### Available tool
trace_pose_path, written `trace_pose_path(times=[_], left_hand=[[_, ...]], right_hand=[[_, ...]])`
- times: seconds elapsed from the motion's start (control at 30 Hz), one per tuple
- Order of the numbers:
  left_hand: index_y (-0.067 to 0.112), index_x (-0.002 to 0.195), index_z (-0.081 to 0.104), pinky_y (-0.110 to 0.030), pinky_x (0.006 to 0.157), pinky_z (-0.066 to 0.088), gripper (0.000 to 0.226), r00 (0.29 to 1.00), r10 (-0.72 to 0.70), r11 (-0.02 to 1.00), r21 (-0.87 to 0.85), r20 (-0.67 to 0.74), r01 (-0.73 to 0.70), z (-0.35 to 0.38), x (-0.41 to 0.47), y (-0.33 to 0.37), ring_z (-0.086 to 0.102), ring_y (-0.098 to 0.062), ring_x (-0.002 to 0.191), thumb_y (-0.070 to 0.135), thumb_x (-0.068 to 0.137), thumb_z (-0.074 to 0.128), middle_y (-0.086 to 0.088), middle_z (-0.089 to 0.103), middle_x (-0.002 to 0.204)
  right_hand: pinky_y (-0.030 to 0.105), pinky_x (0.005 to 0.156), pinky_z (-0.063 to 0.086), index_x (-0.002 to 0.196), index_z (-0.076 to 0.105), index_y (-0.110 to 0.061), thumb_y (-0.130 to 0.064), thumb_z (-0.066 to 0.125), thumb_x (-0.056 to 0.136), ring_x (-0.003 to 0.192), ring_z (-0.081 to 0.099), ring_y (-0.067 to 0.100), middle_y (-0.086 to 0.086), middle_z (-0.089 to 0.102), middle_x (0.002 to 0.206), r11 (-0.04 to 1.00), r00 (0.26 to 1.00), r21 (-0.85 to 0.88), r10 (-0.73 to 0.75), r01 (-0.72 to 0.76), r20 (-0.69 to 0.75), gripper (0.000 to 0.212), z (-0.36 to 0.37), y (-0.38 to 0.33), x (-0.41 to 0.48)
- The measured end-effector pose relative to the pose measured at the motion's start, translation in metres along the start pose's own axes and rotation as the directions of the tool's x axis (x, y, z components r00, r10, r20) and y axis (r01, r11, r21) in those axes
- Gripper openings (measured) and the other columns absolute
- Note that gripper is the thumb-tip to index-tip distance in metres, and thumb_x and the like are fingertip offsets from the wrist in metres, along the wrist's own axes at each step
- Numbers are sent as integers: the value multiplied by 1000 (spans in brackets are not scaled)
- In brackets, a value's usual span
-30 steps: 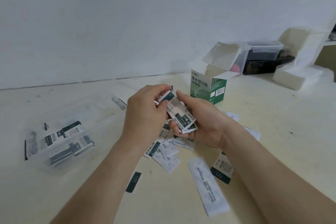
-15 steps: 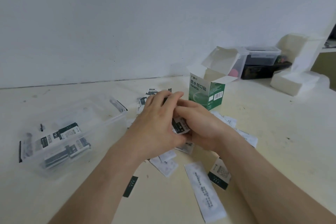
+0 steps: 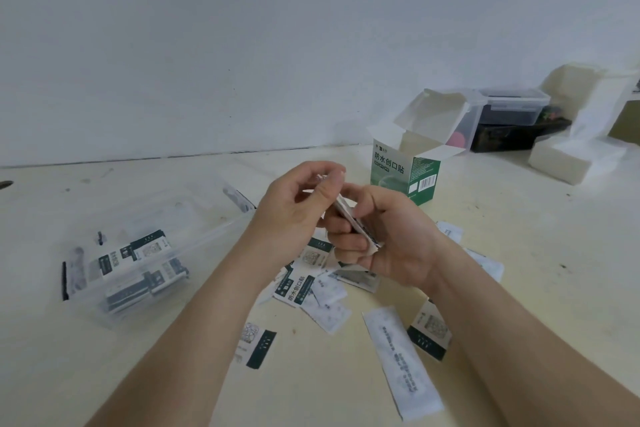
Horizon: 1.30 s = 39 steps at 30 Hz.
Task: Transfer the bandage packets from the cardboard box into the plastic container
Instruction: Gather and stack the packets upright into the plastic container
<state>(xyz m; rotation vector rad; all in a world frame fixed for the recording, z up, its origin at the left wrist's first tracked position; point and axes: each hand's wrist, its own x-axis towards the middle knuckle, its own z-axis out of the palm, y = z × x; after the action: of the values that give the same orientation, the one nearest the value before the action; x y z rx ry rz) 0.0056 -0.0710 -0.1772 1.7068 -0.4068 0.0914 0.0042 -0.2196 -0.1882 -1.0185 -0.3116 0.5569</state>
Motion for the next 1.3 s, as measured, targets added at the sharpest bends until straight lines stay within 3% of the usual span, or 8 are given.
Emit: trace_pose_path(times=[0.1, 0.2, 0.37, 0.47, 0.6, 0.87, 1.07, 1.3], left_hand=[[15, 97, 70, -27, 71, 56, 35, 999, 24, 999, 43, -36, -22, 2, -2, 3, 63, -9, 63, 46, 85, 57, -10, 70, 85], [12, 85, 68, -22, 55, 48, 32, 997, 41, 993, 115, -71, -32, 2, -1, 2, 58, -9, 49, 39, 93, 54, 2, 65, 65], [7, 75, 59, -28, 54, 45, 46, 986, 65, 959, 282, -153, -19, -2, 0, -2, 54, -10, 42, 49, 93, 52, 0, 55, 44], [4, 70, 44, -39, 53, 54, 55, 982, 64, 953, 301, -177, -8, -6, -1, -1, 59, -13, 41, 54, 92, 49, -12, 48, 50], [11, 63, 39, -24, 48, 32, 51, 954, 203, 871, 486, -220, -73, -2, -1, 1, 36, -9, 45, 49, 96, 41, 5, 35, 50], [7, 66, 41, -32, 45, 36, 47, 949, 254, 904, 396, -188, -163, 2, 0, 6, 50, -26, 44, 41, 98, 46, -2, 41, 46], [18, 60, 39, -23, 44, 32, 44, 917, 364, 852, 455, -162, -258, -3, -5, 16, 41, -9, 43, 38, 99, 44, 7, 39, 46], [12, 70, 58, -33, 54, 43, 51, 994, 110, 794, 603, -27, -71, -49, -7, 52, 50, -14, 47, 51, 97, 40, -4, 62, 61]], right_hand=[[27, 51, 15, 107, 40, -18, -11, 46, 64, 43, 30, 10, 4, 39, 65, 999, 996, 40, 14, -17, 84, 44, 3, 1, 0], [25, 50, 16, 99, 47, -13, -20, 43, 85, 42, 32, 9, 5, 42, 69, 999, 994, 3, 38, -39, 101, 17, 8, 1, 0], [23, 51, 33, 117, 58, -4, -32, 53, 95, 50, 42, 12, 10, 57, 82, 985, 1000, -170, 15, -11, 22, 36, 6, -4, -6], [24, 48, 35, 107, 57, -7, -25, 57, 92, 48, 46, 17, 18, 60, 81, 982, 1000, -187, 20, -18, 12, 23, 5, -5, -8], [22, 45, 32, 98, 57, -7, -27, 57, 92, 46, 46, 14, 13, 55, 73, 983, 998, -173, 65, -61, 20, 21, 6, -3, -6], [23, 52, 54, 95, 58, -1, -37, 51, 90, 58, 66, 20, 12, 63, 74, 989, 977, -121, 109, -88, 182, 37, 10, -4, -11], [27, 62, 57, 100, 64, -4, -35, 76, 79, 65, 68, 22, 14, 67, 81, 996, 973, -84, 46, -27, 228, 39, 7, -1, -10], [28, 62, 53, 97, 59, -5, -37, 83, 70, 66, 67, 24, 20, 69, 86, 909, 996, -413, -15, 51, 89, 48, 37, -25, -6]])
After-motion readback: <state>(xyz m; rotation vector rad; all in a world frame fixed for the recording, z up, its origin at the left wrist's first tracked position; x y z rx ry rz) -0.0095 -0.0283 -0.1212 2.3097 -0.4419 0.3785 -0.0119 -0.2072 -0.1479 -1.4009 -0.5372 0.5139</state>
